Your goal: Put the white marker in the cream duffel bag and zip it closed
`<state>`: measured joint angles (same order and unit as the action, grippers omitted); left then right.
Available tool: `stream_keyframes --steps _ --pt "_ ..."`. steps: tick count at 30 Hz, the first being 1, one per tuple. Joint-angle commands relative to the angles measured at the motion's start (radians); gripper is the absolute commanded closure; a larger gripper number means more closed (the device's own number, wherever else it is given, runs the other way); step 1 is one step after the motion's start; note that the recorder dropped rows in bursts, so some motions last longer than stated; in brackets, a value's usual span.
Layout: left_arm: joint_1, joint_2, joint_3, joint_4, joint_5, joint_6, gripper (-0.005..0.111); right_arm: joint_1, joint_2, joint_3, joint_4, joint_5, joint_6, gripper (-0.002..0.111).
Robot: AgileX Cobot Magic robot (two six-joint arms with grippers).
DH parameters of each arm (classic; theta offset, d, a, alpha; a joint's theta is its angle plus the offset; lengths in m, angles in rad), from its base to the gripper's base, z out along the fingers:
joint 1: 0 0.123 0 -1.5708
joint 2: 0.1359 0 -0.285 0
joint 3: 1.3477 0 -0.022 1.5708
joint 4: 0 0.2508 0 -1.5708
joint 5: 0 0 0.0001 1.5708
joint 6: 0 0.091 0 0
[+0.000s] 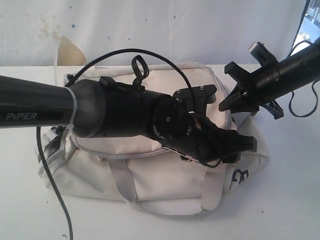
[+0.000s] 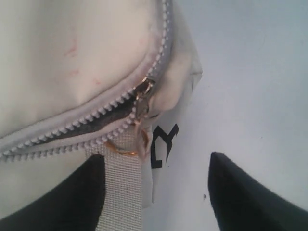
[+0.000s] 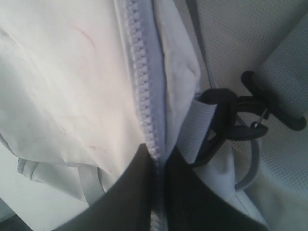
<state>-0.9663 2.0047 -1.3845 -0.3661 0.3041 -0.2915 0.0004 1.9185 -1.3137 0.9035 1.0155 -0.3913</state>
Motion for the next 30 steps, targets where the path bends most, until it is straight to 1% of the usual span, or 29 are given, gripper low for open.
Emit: stream_keyframes --steps 1,5,16,22,27,30 --pt "-0.004 -0.002 -0.001 -0.053 -0.033 -0.004 0.041 -0.008 -0.008 -0.001 0.012 0.007 -0.012 0.108" --pt "-0.004 0.02 -0.001 -0.053 -0.076 -0.004 0.041 -0.008 -0.008 -0.001 0.012 0.007 -0.012 0.108" --pt "-0.004 0.079 -0.001 -0.067 -0.103 -0.007 0.041 -0.008 -0.008 -0.001 0.012 0.007 -0.012 0.108" --pt "-0.004 0.079 -0.001 -0.072 -0.18 -0.007 0.041 -0.008 -0.008 -0.001 0.012 0.003 -0.012 0.108" --pt "-0.004 0.104 -0.001 -0.08 -0.182 -0.007 0.041 -0.008 -0.008 -0.001 0.012 0.0 -0.012 0.108" --pt "-0.004 0.127 -0.001 -0.113 -0.182 -0.007 0.041 -0.008 -0.008 -0.001 0.012 0.0 -0.012 0.108"
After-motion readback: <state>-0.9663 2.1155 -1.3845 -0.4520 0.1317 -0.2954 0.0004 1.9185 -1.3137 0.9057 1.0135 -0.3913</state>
